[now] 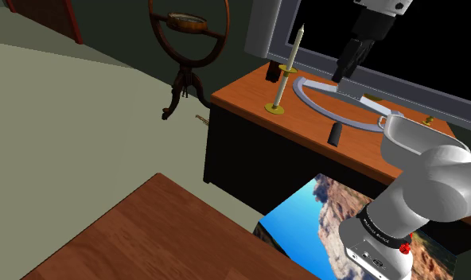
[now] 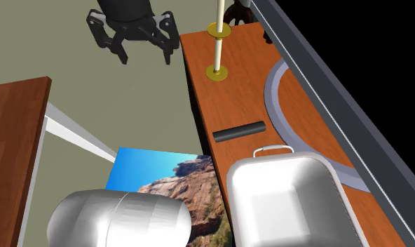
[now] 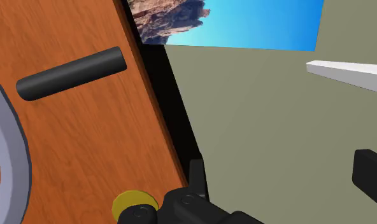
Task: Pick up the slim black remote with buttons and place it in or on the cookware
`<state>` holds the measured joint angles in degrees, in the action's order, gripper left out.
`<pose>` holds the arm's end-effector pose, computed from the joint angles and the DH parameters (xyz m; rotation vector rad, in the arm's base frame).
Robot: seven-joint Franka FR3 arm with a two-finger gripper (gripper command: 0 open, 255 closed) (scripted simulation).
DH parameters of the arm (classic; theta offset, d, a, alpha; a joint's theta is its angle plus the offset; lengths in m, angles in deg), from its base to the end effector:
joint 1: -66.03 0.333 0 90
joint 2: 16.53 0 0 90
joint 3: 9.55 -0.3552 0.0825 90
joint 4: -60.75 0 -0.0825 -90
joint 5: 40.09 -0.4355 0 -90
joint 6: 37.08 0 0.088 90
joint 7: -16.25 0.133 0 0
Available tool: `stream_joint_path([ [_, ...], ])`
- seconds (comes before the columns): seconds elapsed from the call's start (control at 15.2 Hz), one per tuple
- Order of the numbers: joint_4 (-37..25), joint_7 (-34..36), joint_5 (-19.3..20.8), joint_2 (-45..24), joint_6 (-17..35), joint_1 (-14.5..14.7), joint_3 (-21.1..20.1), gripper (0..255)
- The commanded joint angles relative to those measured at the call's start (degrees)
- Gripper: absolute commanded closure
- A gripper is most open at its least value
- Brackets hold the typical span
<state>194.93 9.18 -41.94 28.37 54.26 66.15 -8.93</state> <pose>0.3349 0.0003 0.6011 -3.0981 -0.1822 -0.0596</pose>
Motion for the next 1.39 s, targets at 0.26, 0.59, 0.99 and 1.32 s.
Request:
stream_joint_path([
  [0.26,1.3,5.2,0.1,-5.0,4.5,-4.1,1.8,0],
  [0.59,2.8,11.5,0.1,-11.0,9.9,-8.9,4.4,0],
  [0.99,4.7,18.7,-0.1,-17.9,16.0,-14.4,7.9,0],
  [1.32,6.5,24.4,-0.7,-23.2,21.0,-18.8,11.1,0],
])
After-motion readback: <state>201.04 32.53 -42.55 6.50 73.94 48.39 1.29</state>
